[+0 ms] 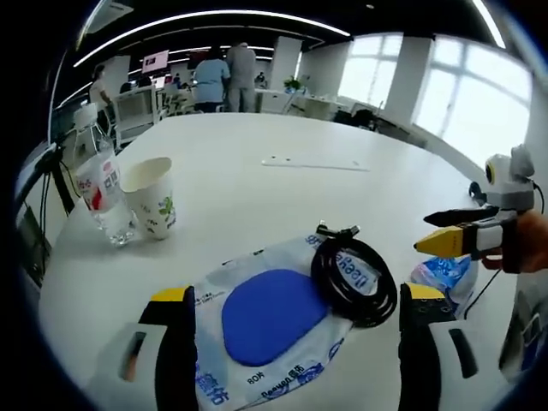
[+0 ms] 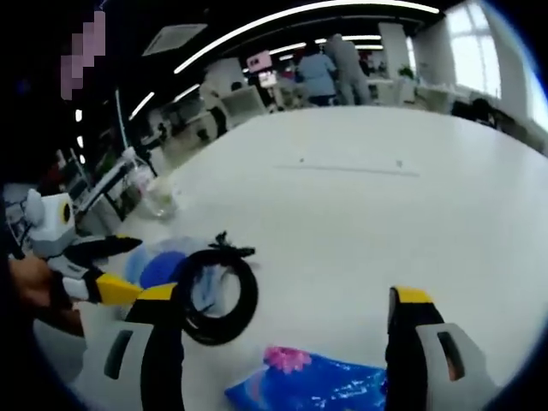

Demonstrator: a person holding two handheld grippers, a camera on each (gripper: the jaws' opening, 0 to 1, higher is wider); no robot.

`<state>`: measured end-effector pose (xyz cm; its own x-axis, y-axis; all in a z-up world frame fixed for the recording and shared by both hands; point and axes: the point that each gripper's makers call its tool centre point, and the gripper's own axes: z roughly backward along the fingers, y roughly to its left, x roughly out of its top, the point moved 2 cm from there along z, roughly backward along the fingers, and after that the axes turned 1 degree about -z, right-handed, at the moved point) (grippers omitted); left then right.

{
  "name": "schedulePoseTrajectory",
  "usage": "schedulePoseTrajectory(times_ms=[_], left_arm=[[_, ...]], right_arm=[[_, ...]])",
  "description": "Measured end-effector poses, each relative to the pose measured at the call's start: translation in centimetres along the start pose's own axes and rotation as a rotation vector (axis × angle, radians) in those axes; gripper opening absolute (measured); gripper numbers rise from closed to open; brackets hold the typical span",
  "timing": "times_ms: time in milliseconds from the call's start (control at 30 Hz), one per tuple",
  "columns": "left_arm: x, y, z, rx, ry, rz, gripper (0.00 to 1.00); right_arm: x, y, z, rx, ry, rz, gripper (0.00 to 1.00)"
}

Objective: Arrange the tabletop items into an orderly group along one side of the table until the central work area is clear of visible clutter.

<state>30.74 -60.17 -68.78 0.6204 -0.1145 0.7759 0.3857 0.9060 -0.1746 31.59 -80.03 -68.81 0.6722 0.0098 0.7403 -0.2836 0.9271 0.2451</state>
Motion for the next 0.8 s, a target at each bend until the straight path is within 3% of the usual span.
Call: schedulePoseTrajectory(times_ms=[333, 800], left_arm=[[-0.4, -0.3, -1.2, 0.019, 0.039, -0.038, 0.99], [0.4, -0.2, -2.7, 0.031, 0.054, -0.094, 0.97]], right_arm=[[0.4, -0.2, -0.9, -0.006, 0.020, 0.024, 0.95], [-0.1, -0.3, -1.7, -0.012, 0.052, 0.025, 0.87]])
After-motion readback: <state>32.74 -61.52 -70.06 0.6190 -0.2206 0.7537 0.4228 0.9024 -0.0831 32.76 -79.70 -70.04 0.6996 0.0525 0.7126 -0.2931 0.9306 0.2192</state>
